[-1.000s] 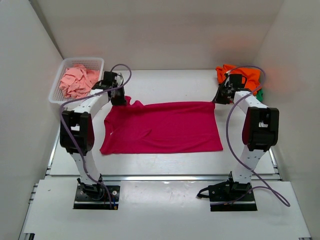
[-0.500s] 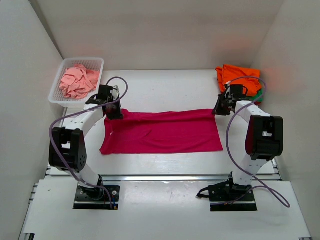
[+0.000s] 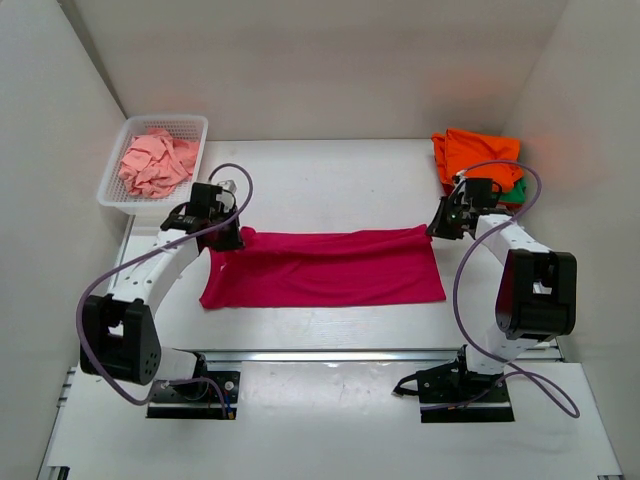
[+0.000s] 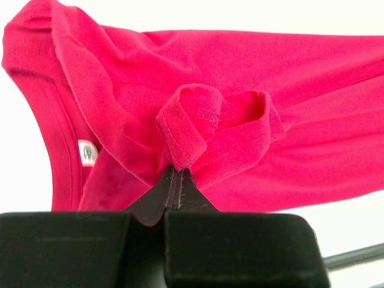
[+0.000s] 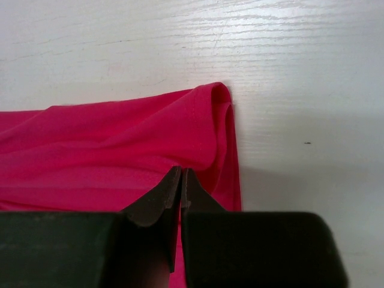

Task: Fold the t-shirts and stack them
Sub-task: Fold the other side of the tshirt into a rectangle

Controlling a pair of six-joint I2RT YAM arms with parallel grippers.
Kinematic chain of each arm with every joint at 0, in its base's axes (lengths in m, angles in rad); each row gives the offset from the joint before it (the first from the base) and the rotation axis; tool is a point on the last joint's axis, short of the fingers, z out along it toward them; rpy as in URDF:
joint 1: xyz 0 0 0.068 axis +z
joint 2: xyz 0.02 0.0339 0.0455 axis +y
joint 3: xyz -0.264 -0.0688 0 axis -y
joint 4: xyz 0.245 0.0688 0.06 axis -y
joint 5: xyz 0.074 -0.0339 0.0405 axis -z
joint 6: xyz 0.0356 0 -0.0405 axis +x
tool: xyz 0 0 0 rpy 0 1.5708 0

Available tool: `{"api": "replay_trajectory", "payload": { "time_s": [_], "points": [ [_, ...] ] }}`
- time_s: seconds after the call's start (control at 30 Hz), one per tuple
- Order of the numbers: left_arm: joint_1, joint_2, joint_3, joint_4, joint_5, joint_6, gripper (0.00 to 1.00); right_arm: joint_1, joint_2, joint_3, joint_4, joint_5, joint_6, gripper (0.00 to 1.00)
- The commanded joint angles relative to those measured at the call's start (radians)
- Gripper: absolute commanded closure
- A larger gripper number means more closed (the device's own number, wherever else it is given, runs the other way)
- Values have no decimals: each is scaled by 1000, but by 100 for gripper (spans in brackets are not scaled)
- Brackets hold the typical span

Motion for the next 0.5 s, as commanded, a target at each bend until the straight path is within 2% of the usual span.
{"api": "replay_trajectory", "payload": {
  "time_s": [0.0,0.47],
  "points": [
    [-8,-76,-35,-32,-13,1,100,-8,-45,-8,9,-11,-14,100],
    [-28,-142,-109,-31,-27,-37,100,-10,-77,-86,7,-5,-11,100]
  ]
}}
